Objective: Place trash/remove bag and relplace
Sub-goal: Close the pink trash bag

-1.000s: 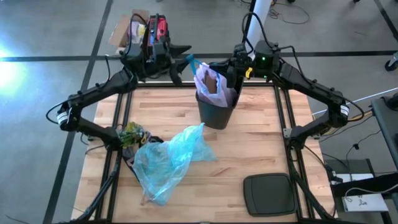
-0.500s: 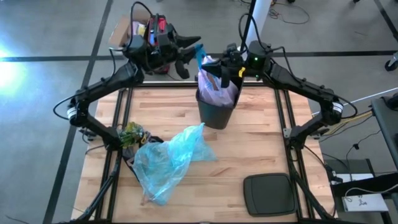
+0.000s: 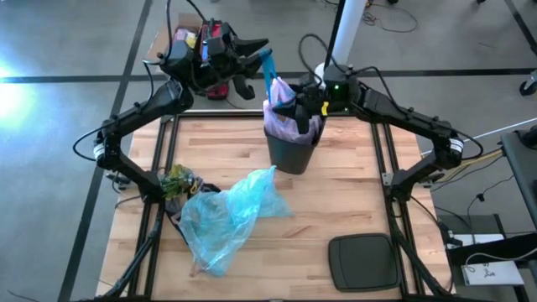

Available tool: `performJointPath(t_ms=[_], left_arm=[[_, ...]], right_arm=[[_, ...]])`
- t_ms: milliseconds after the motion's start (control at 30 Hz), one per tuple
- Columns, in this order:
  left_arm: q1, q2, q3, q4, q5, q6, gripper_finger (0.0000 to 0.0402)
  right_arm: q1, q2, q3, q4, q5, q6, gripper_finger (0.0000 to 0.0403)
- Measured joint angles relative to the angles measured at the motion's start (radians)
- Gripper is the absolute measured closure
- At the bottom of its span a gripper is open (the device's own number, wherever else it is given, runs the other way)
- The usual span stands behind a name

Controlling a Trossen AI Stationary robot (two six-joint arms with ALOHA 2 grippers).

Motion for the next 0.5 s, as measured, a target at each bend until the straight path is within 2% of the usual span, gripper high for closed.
performJointPath(t_ms=[167,233,500], left_arm=[[0.000,-0.004,0.000,0.003,-0.005,-0.003,0.0290],[-0.001,-0.004,0.000,0.001,-0.007,-0.003,0.0292],[-0.005,-0.004,0.000,0.039,-0.003,-0.090,0.0301]], right_arm=[[0.002,-0.009,0.000,0.000,0.007,-0.012,0.0403],[0.001,-0.029,0.007,0.000,0.044,-0.025,0.0403],[-0.002,-0.074,0.036,0.005,0.349,-0.130,0.0403]])
